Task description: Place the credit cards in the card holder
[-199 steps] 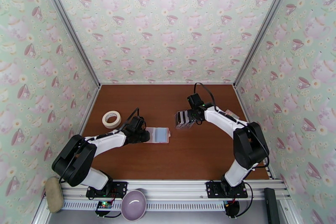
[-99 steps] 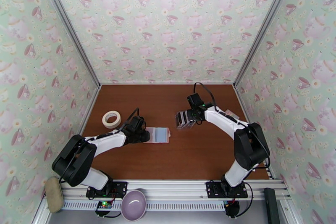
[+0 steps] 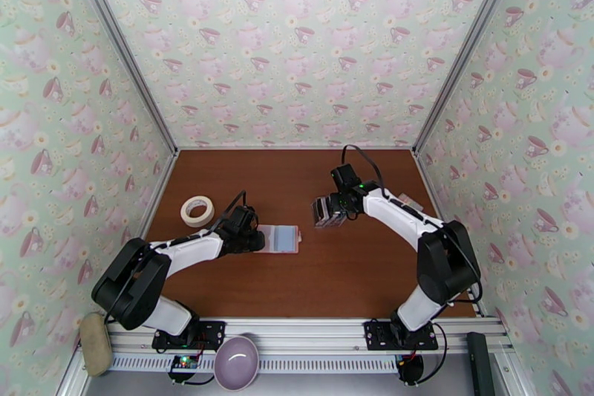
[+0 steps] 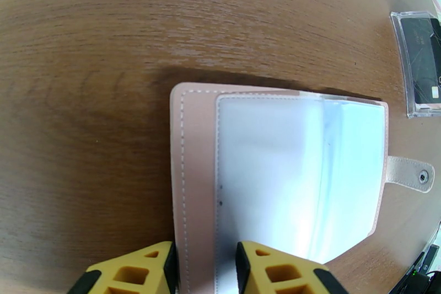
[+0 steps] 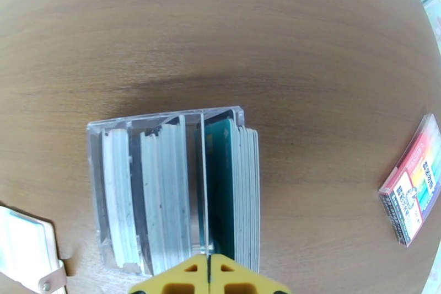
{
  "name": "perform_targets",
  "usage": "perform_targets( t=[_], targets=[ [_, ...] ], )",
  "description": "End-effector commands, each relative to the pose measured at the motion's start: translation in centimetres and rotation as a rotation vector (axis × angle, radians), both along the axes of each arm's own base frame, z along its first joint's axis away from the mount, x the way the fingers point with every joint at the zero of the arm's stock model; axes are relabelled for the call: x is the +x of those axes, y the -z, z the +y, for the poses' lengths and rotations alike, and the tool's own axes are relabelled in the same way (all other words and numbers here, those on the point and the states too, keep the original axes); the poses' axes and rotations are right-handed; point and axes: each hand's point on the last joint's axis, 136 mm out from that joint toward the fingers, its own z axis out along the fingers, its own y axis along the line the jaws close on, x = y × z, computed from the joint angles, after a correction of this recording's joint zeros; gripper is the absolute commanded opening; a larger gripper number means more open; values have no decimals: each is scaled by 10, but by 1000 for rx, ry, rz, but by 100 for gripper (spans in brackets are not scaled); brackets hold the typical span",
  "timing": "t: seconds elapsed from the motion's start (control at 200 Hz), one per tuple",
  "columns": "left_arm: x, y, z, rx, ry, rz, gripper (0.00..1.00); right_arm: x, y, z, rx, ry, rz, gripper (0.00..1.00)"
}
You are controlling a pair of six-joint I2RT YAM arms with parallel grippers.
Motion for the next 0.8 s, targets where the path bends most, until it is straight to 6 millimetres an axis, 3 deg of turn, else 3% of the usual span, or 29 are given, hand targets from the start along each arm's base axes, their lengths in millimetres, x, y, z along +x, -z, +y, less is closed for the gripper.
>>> perform_targets(
  t=[0.0, 0.24, 0.556, 0.796],
  targets=[
    [-1, -7, -1, -8, 1, -1, 35, -4, -23, 10, 79, -16, -32, 3],
    [-2, -10, 0, -7, 0, -8, 34, -18, -54, 21, 208, -12, -91, 1],
    [-4, -8, 5, 8, -9, -12, 27, -59, -69, 90, 629, -76, -108, 0],
    [-3, -9, 9, 20, -14, -23, 24, -91, -59, 138, 807, -122, -69, 0]
  ],
)
